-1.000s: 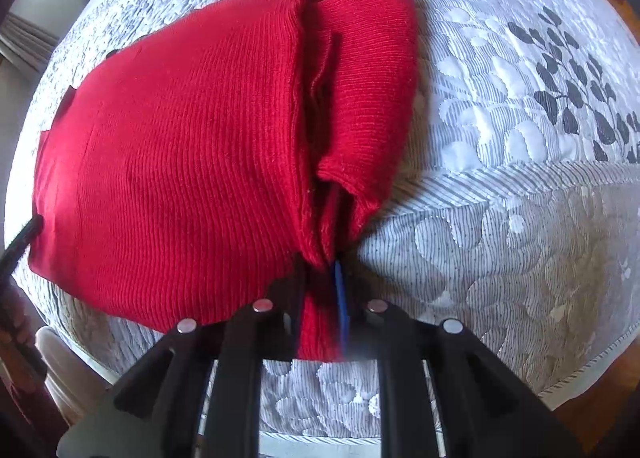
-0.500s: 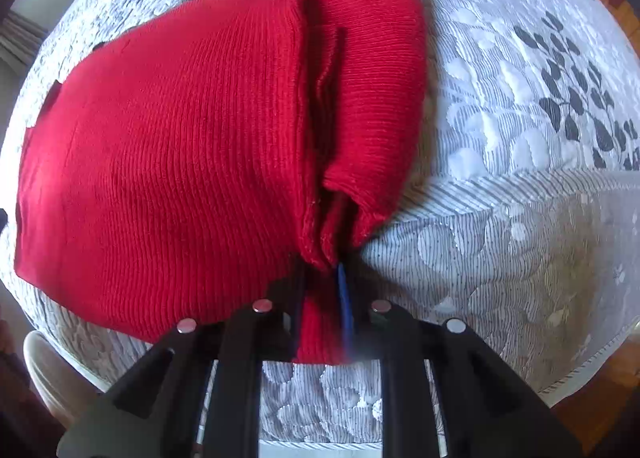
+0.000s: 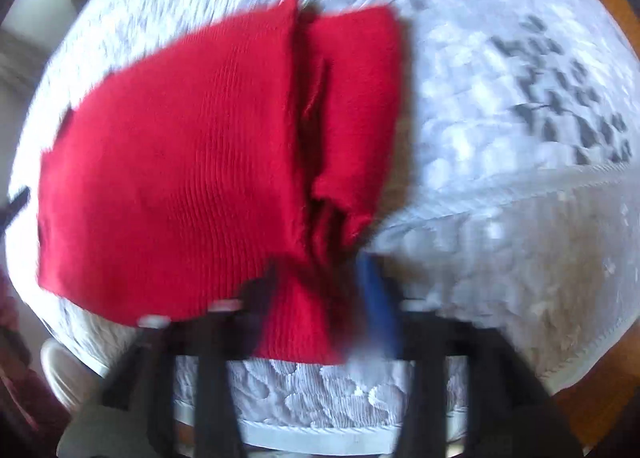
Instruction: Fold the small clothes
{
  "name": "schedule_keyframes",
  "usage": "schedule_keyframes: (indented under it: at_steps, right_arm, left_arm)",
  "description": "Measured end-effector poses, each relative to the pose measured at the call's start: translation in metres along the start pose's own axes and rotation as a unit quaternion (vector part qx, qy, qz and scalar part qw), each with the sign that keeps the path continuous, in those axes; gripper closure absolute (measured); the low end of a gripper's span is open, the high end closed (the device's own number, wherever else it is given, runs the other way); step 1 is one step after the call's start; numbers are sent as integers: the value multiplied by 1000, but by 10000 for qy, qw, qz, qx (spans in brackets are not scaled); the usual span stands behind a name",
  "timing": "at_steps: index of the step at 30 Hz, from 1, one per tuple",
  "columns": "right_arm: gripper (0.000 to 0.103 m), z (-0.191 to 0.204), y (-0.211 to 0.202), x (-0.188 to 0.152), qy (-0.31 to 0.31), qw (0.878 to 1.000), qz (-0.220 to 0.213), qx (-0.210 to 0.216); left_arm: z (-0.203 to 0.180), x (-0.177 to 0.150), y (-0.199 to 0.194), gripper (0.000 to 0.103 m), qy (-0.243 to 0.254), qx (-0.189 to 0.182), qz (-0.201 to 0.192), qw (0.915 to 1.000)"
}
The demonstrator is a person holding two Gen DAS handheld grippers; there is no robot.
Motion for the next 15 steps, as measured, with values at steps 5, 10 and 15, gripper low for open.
schedule_keyframes:
  at_steps: [5, 10, 15]
  right_arm:
    - [38, -22, -21, 13, 249, 9995, -183, 76]
    - [29, -17, -7, 27, 305, 9989, -150, 333]
    - [23, -15, 16, 36, 390, 9978, -17, 542]
  left_arm:
    - [-2, 16, 24, 28, 236, 135, 152, 9995]
    - [6, 10, 47, 27, 102, 116, 333, 9993]
    - [4, 5, 53, 19, 282, 123, 253, 9992]
Point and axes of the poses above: each gripper's, at about its wrist camera, not at the fingertips, and y roughly the way its jaws point, z to its left, x to its top, the point moved 8 cm from there along y, roughly the way its jaws point, and after that the axes turned 11 degrees about -y, right-handed, at the moved point
